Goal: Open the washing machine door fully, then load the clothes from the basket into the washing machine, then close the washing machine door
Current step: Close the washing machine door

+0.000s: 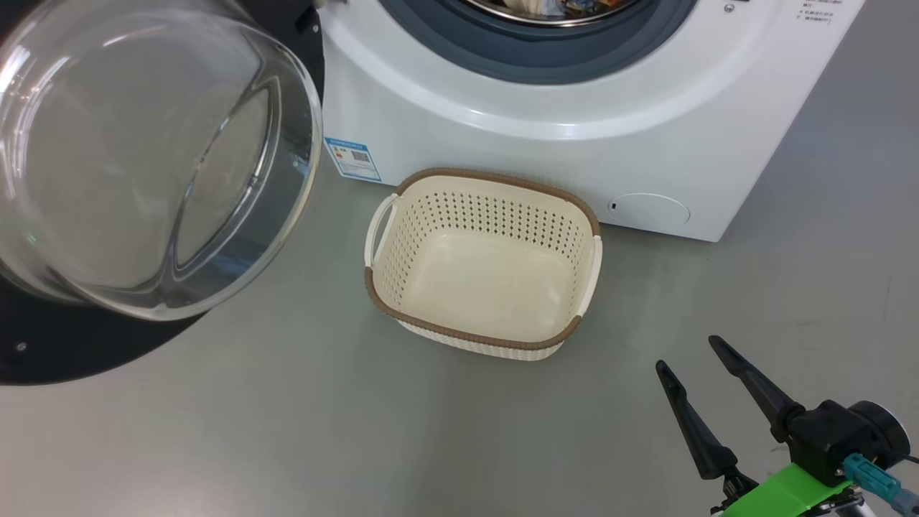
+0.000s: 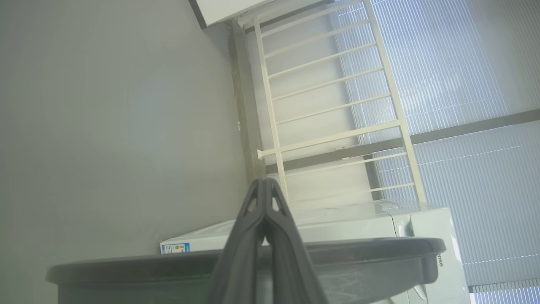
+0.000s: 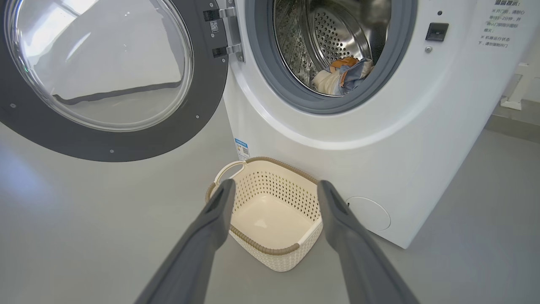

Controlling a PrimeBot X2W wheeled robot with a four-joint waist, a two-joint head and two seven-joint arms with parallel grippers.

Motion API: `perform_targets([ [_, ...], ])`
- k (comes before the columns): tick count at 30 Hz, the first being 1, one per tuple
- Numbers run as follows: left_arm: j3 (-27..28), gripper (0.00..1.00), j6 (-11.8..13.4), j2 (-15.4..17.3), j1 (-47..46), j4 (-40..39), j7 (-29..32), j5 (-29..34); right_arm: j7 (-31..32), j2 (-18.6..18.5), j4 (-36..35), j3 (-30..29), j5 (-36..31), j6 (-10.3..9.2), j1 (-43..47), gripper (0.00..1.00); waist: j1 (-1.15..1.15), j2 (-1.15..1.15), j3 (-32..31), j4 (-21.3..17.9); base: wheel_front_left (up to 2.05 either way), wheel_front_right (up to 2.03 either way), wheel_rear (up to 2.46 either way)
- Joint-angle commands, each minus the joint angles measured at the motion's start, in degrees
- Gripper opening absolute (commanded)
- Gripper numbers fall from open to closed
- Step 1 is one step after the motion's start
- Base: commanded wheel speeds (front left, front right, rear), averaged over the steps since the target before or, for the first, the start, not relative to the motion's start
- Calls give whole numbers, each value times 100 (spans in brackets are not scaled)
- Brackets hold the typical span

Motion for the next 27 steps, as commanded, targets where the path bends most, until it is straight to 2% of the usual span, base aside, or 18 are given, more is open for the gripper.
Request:
perform_targets([
  [1, 32, 0, -19, 372, -29, -93, 160, -13, 30, -96, -187, 119, -65, 8, -137, 100, 0, 0, 36, -13, 0, 0, 0],
  [14, -121, 0, 92, 445, 120, -215, 673, -51, 112, -181, -273, 173, -36, 8, -152, 100, 0, 0, 150, -32, 0, 0, 0],
  [27, -111, 0, 212, 257, 356, -728, 1488, -507, 119, -193, -263, 191, -16, 8, -209, 100, 0, 0, 229, 46, 0, 0, 0],
])
